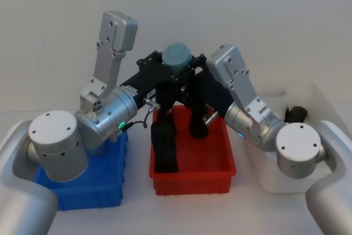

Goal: Pick the cotton swabs from the blue box and place them into the white box.

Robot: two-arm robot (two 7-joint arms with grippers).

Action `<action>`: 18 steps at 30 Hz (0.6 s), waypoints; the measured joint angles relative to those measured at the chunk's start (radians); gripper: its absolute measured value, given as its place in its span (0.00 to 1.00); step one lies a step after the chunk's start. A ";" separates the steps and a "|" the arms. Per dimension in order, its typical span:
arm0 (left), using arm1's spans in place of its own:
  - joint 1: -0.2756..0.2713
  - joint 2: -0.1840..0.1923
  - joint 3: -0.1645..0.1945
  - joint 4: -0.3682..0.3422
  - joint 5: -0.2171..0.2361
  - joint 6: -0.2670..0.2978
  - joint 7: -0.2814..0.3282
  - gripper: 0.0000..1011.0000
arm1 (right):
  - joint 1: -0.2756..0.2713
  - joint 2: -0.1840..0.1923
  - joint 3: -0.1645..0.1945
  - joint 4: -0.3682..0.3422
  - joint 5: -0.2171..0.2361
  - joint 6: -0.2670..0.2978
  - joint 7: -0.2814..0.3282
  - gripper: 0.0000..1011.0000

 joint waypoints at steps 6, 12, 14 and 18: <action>-0.001 0.000 0.001 0.002 -0.001 -0.001 -0.001 0.65 | 0.001 -0.001 -0.001 0.002 0.000 0.000 -0.002 0.68; -0.001 -0.001 0.001 0.003 -0.002 -0.001 -0.002 0.65 | 0.002 -0.001 -0.001 0.003 0.000 0.000 -0.003 0.64; -0.001 -0.001 0.001 0.003 -0.002 -0.001 -0.002 0.65 | 0.002 -0.001 -0.001 0.004 0.000 0.000 -0.003 0.64; -0.002 -0.001 0.001 0.004 -0.003 -0.001 -0.002 0.65 | 0.002 -0.002 -0.001 0.004 0.000 0.000 -0.004 0.64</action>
